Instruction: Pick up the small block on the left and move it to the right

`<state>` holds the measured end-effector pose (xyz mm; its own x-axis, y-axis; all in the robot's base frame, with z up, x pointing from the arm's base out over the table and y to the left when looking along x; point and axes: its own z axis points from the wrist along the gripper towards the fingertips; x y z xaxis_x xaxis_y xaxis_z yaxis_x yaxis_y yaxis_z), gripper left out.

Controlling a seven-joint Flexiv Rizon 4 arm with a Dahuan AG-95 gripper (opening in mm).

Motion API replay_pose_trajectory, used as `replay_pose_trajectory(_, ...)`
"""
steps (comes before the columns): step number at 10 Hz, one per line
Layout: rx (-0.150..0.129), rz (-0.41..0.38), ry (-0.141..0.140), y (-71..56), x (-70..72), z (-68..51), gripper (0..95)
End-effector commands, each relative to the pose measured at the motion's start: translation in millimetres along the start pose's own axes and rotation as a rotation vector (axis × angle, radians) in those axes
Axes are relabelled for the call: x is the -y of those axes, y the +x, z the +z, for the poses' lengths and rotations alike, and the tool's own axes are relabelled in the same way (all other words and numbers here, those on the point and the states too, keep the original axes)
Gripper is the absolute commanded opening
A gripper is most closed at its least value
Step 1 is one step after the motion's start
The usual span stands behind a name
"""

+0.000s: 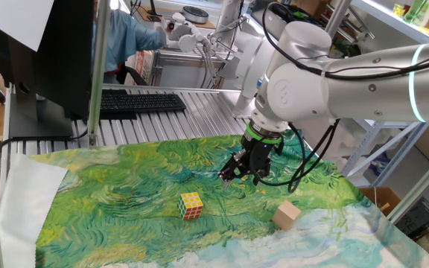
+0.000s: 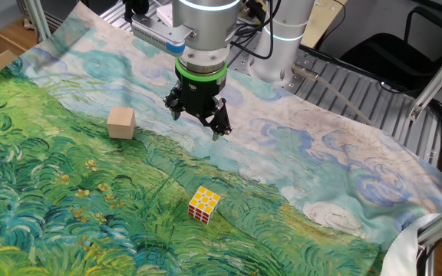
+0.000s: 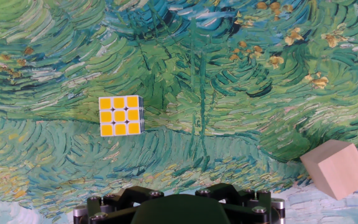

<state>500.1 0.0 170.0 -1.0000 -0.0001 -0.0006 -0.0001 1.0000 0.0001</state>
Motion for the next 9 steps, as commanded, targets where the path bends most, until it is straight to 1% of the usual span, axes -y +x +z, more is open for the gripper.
replay_pose_trajectory(1,0.021,0.208,0.006,0.2,0.0,-0.1,0.0)
replay_pose_trajectory(9,0.022,0.203,0.003,0.4,0.3,-0.6,0.0)
